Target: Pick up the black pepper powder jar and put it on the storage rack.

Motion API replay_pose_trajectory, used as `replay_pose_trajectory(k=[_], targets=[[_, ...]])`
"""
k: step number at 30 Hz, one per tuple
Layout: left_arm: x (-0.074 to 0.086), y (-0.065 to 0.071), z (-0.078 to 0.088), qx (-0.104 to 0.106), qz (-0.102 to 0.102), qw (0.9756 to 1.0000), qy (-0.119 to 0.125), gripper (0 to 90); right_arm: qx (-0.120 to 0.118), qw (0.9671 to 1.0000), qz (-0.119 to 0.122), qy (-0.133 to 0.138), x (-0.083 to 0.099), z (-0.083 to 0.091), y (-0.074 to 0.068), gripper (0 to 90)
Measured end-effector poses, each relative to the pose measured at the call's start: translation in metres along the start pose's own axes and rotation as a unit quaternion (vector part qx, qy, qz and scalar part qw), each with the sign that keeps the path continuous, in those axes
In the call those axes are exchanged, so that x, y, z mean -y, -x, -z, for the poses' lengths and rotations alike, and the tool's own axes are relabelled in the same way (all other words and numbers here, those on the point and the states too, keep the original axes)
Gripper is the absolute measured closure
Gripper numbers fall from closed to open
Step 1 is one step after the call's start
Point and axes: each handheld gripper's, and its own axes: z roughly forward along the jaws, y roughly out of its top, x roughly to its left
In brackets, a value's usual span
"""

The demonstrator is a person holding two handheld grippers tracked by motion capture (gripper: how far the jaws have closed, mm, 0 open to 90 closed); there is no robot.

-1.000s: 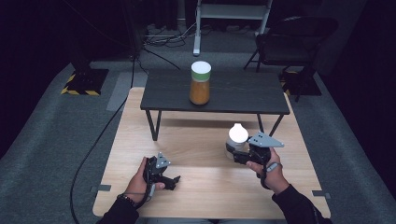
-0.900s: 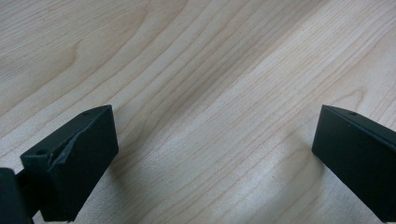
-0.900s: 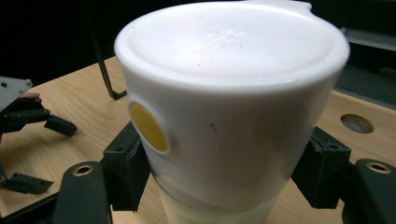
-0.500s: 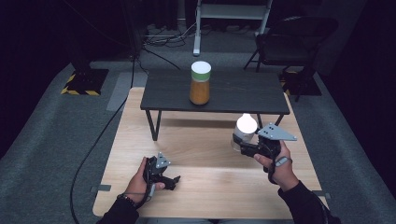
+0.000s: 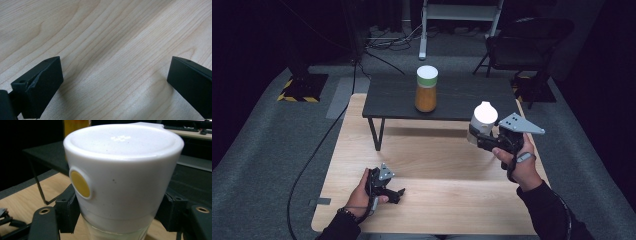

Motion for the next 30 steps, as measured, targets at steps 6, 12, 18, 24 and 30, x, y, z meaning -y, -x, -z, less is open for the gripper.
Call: replay_pose_trajectory(k=[6,12,18,24,30], targets=[[0.000,0.000,0.000,0.000,-0.001,1.0000,0.000,0.4,0.017,0.9998,-0.002,-0.006,-0.020,-0.006,0.005,30.2],[0.000,0.000,0.000,0.000,0.000,1.0000,0.000,0.4,0.038,0.9993,0.004,0.002,-0.033,-0.013,0.006,30.3],[0.000,0.000,0.000,0.000,-0.001,1.0000,0.000,0.4,0.053,0.9985,0.005,0.009,-0.044,-0.021,0.005,30.3],[0.000,0.000,0.000,0.000,0.000,1.0000,0.000,0.4,0.066,0.9977,0.009,0.011,-0.057,-0.030,0.007,30.2],[0.000,0.000,0.000,0.001,-0.001,1.0000,0.000,0.4,0.084,0.9964,0.005,0.013,-0.065,-0.043,0.012,30.3]])
